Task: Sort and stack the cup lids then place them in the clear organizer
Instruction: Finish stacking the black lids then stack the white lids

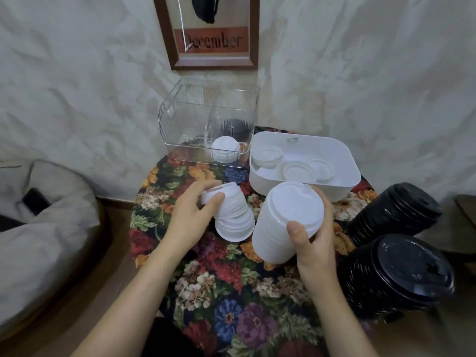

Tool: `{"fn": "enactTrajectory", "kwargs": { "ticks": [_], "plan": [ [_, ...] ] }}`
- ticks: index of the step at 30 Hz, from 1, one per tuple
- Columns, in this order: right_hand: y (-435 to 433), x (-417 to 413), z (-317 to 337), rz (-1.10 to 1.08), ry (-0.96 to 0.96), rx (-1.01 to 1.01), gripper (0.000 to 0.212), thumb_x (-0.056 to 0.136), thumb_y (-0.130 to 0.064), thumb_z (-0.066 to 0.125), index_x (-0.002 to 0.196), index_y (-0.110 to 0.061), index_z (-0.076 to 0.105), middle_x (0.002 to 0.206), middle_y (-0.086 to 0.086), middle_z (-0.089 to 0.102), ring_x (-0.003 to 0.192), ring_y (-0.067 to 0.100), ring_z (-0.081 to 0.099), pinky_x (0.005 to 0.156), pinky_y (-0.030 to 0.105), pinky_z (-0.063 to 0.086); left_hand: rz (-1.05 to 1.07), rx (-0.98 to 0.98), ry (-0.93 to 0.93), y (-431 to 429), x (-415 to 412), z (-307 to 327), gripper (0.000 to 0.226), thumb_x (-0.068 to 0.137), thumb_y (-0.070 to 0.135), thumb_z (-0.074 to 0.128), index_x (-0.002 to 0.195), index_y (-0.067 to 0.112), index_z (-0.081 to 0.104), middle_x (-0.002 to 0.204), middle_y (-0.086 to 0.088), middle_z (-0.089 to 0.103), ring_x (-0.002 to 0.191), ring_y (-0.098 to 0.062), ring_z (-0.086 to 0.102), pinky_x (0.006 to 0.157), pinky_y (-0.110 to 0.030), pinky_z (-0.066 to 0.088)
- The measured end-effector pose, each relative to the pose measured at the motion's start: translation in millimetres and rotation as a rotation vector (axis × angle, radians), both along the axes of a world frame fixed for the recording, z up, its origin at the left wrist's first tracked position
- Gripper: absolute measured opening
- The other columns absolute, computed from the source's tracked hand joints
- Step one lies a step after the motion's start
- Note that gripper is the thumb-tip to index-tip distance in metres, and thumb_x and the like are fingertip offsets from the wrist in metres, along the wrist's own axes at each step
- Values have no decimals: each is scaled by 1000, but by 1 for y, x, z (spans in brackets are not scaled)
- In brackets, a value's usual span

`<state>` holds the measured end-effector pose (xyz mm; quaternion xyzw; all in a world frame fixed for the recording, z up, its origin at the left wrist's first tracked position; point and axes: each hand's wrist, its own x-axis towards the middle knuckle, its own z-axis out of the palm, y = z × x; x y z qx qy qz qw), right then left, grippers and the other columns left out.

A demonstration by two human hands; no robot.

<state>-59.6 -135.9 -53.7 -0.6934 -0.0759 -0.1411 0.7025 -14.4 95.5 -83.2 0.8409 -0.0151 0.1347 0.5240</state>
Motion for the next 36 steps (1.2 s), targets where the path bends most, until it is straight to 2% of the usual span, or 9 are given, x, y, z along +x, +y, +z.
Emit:
{"fn": "enactTrajectory", "kwargs": {
  "ticks": [5,10,15,20,24,27,32,34,36],
  "plan": [
    [-1,1,-1,4,-1,6,93,69,-86,69,141,-35,42,128,-37,58,123,-7,56,95,9,45,-56,-1,102,9,0,-1,47,88,67,61,127,41,67,139,26,58,131,1,52,110,-40,45],
    [-2,1,-2,16,0,7,92,69,-86,69,141,-36,42,130,-34,58,126,-3,57,96,12,46,5,-88,4,9,0,20,25,95,46,69,119,39,71,126,20,68,116,-8,63,103,-51,51],
    [-3,4,-4,25,23,25,99,69,-82,74,146,-28,43,138,-21,59,131,8,57,101,23,50,-222,-119,-161,-32,-14,79,29,89,34,80,118,36,73,136,21,61,125,-2,58,97,-21,48],
    [-5,3,-3,67,18,38,103,73,-74,77,153,-20,40,149,-2,57,138,20,55,110,38,50,-447,-32,-46,-56,-22,80,33,90,36,77,122,36,75,151,26,49,144,2,42,119,-42,38],
    [-6,3,-1,95,33,43,105,75,-71,78,157,-20,37,152,-3,55,140,17,53,110,32,48,-536,-86,61,-53,-21,76,33,92,44,74,125,48,71,157,27,42,150,1,34,123,-47,32],
    [-6,5,-3,105,30,43,112,74,-71,79,161,-20,30,156,-5,51,143,14,49,112,29,47,-577,-105,118,-55,-22,80,34,94,39,74,128,44,70,156,22,46,149,-2,37,122,-45,34],
    [-9,2,0,125,41,47,116,66,-78,79,158,-50,14,154,-32,42,145,-1,42,109,17,43,-571,-61,159,-55,-22,83,58,94,31,75,146,38,50,147,23,54,139,-1,49,117,-37,40],
    [-10,2,1,125,24,31,116,66,-82,75,159,-46,17,155,-31,41,145,-1,42,110,17,43,-575,-35,180,-54,-22,83,62,93,32,76,148,39,48,146,26,54,138,3,48,115,-31,41],
    [-10,3,2,90,8,18,108,67,-86,71,156,-39,32,152,-27,47,143,1,45,110,20,45,-594,-11,200,-53,-21,86,63,91,32,77,147,41,49,145,26,55,136,4,50,113,-26,42]
  ]
}}
